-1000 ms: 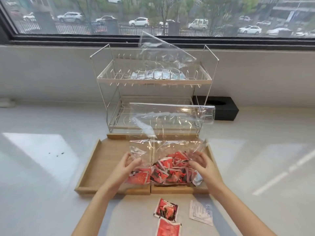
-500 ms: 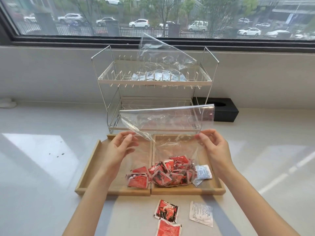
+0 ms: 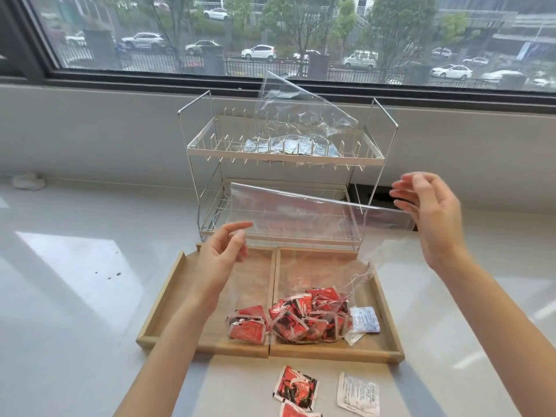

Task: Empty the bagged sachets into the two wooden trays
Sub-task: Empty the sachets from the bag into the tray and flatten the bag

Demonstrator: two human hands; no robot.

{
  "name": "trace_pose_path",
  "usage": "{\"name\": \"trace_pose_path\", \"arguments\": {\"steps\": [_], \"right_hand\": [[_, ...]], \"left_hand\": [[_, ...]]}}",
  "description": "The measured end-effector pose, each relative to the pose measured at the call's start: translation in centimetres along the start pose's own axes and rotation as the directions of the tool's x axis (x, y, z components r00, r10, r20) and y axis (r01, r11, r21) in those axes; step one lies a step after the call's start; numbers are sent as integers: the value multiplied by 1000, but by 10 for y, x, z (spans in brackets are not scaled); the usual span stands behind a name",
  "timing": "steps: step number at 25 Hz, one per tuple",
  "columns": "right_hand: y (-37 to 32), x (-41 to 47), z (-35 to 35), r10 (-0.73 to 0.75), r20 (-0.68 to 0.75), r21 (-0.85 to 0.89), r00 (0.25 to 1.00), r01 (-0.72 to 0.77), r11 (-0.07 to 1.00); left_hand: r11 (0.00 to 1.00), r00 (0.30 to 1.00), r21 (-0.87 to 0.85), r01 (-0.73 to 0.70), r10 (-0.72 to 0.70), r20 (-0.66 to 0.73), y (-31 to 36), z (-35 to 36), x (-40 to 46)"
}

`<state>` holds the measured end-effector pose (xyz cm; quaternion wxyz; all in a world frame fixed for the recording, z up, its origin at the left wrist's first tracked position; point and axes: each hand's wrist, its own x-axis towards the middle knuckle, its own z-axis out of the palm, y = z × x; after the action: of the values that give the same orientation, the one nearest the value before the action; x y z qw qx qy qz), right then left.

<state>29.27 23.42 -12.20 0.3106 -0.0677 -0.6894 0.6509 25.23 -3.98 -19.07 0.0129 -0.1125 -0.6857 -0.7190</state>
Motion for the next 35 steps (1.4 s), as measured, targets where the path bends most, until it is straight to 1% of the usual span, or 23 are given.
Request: {"name": "trace_pose_path", "arguments": {"steps": [2,3,5,7,9,10,11,13,14,16,19,22,24,28,30,32,33,35], "right_hand": [[-18,12,11,-74,63,-99,995,80,992],[-27,16,20,-90,131,-141,987,109,984],[-42,21,42,-53,324,-228,945,132,965],[-48,25,67,24,517,-371,856,198,907],[-49,25,90,146,665,-479,733,269,836],[-48,23,99,219,712,-518,667,289,805],[-47,21,106,284,738,-556,612,314,769],[-46,19,114,391,752,-617,531,358,701],[-46,18,115,439,753,-633,490,359,685],[-44,15,116,505,765,-638,400,366,678],[-36,10,117,550,785,-618,284,419,665],[-28,7,116,568,796,-603,209,361,712],[-25,7,112,559,810,-586,176,287,758],[-22,8,103,554,824,-561,116,31,827],[-21,7,100,537,837,-539,108,-6,842],[-21,6,97,510,849,-517,141,16,856],[-21,6,96,491,853,-503,176,28,864],[-26,9,92,443,853,-464,276,10,886]], "left_hand": [[1000,1000,4,-7,7,1,5,2,1],[1000,1000,21,-10,10,1,8,3,1],[997,1000,71,-20,18,20,12,7,2],[996,998,87,-34,30,53,16,11,2],[995,995,81,-52,45,87,18,15,1],[995,993,78,-62,54,106,18,17,0],[995,990,72,-70,60,124,19,17,-1],[995,988,53,-87,79,136,20,17,-2],[994,987,44,-98,92,133,21,16,-3],[992,984,37,-123,117,132,24,15,-5],[988,979,42,-149,142,149,26,13,-7],[987,978,45,-156,148,149,25,11,-8],[987,979,40,-156,149,142,26,13,-10],[987,979,23,-161,156,128,31,18,-11],[987,980,23,-158,154,129,32,19,-11],[989,980,23,-147,142,138,32,19,-12],[990,981,24,-142,137,140,32,18,-12],[991,983,25,-129,124,135,32,16,-12]]}}
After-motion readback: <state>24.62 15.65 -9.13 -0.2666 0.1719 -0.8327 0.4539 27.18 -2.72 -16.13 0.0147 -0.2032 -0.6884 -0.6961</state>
